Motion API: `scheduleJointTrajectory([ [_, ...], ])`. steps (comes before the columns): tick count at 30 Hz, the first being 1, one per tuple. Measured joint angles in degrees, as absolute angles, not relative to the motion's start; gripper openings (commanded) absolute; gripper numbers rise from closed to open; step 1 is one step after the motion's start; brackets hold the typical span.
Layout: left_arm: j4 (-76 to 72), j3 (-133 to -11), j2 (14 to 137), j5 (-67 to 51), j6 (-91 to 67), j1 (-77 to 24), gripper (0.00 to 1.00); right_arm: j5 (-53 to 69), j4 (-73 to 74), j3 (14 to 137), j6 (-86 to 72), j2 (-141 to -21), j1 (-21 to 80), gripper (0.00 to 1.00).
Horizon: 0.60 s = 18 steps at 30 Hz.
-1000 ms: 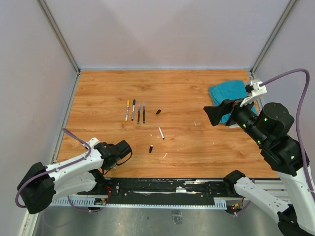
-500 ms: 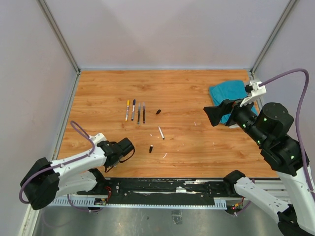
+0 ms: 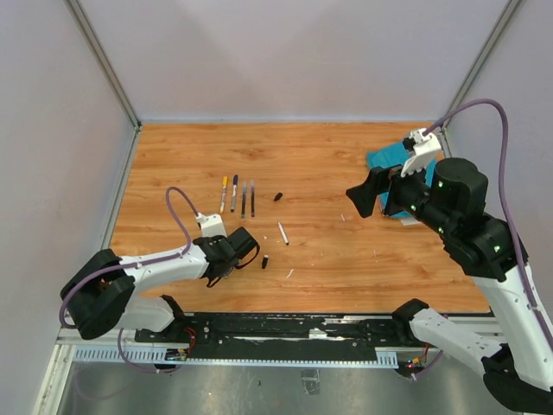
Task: Insert the pens into the pen caps
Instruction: Move the pen to the center of the board.
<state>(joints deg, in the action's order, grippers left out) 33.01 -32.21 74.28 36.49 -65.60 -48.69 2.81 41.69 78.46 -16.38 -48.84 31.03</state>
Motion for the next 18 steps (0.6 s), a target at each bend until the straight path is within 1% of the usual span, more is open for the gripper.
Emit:
scheduleJointTrajectory([
  [5, 29.2, -32.2, 74.9, 35.5, -61.4, -48.7, 0.00, 3.1, 41.9, 84.2, -16.5, -51.8, 31.0, 0.99],
  [10, 27.5, -32.9, 75.9, 34.5, -58.8, -48.7, 0.01, 3.9, 39.5, 89.0, -18.7, -51.4, 31.0, 0.99],
  [18, 25.1, -35.0, 79.0, 33.3, -56.4, -48.7, 0.01, 6.0, 32.8, 90.3, -24.2, -48.0, 31.0, 0.99],
])
